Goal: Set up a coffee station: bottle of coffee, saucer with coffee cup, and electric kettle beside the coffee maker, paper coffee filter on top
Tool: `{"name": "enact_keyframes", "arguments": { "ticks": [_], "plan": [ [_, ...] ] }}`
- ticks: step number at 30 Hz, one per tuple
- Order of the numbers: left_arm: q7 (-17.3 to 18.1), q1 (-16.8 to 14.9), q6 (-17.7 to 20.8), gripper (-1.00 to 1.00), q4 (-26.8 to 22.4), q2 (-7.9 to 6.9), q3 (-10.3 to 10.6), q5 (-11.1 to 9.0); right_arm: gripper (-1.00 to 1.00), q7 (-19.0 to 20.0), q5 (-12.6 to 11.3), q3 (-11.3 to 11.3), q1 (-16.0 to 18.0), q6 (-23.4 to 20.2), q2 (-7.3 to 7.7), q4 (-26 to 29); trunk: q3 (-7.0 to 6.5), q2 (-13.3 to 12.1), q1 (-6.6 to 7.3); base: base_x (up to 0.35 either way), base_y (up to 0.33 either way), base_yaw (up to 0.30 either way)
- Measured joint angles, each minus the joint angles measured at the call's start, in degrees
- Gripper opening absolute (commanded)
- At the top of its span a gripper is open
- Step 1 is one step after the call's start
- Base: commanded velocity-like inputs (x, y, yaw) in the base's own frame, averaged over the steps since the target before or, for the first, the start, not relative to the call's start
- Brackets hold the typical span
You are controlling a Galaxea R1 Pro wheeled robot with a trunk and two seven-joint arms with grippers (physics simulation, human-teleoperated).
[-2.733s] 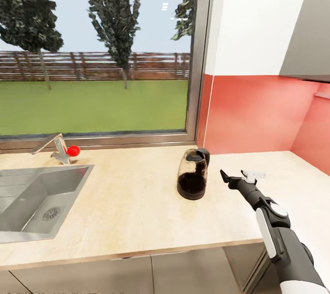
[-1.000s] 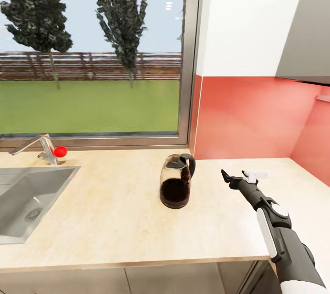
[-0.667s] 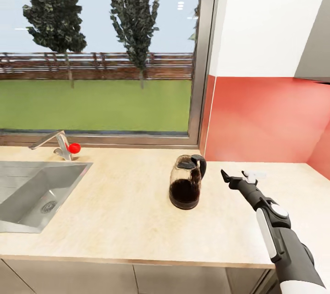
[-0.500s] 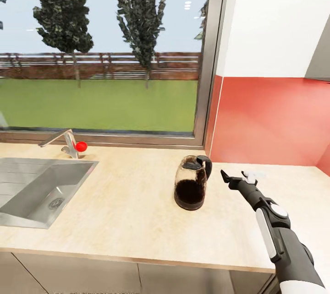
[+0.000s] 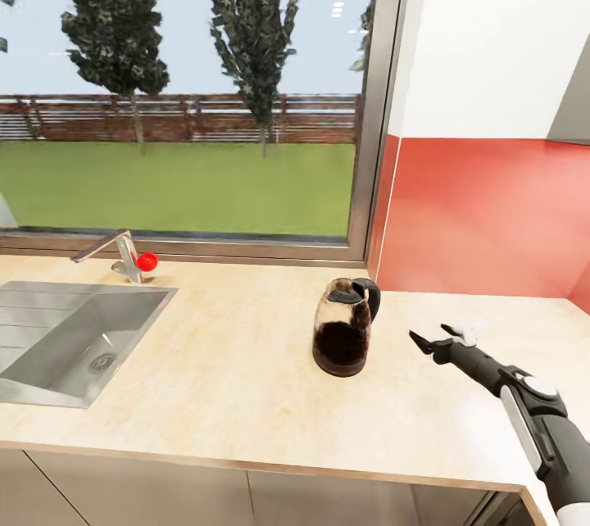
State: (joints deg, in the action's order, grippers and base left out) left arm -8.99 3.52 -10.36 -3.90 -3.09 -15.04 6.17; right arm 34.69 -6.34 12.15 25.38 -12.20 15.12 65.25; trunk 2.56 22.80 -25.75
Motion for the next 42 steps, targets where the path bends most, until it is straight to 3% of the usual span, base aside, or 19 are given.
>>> {"name": "enact_keyframes", "arguments": {
  "ticks": [3, 6, 14, 42],
  "plan": [
    [0.0, 0.0, -0.1, 1.0, 0.2, -0.02, 0.0, 0.0, 1.0, 5.3, 0.5, -0.1, 0.0, -0.1, 0.37, 1.4, 0.0, 0.0, 0.0, 0.0, 0.0, 0.0],
    [0.0, 0.0, -0.2, 1.0, 0.3, -0.07, 0.0, 0.0, 1.0, 6.0, 2.0, -0.1, 0.0, -0.1, 0.56, 3.3, 0.0, 0.0, 0.0, 0.0, 0.0, 0.0],
    [0.0, 0.0, 0.0, 1.0, 0.6, -0.12, 0.0, -0.1, 1.0, 6.3, 3.2, 0.0, 0.0, -0.2, 2.27, 5.2, 0.0, 0.0, 0.0, 0.007, 0.0, 0.0],
    [0.1, 0.4, 0.5, 1.0, 4.3, -0.84, 0.2, -0.1, 1.0, 6.1, 3.5, -0.1, 0.0, -0.1, 2.31, 6.1, 0.0, 0.0, 0.0, 0.084, 0.0, 0.0]
  ]
}}
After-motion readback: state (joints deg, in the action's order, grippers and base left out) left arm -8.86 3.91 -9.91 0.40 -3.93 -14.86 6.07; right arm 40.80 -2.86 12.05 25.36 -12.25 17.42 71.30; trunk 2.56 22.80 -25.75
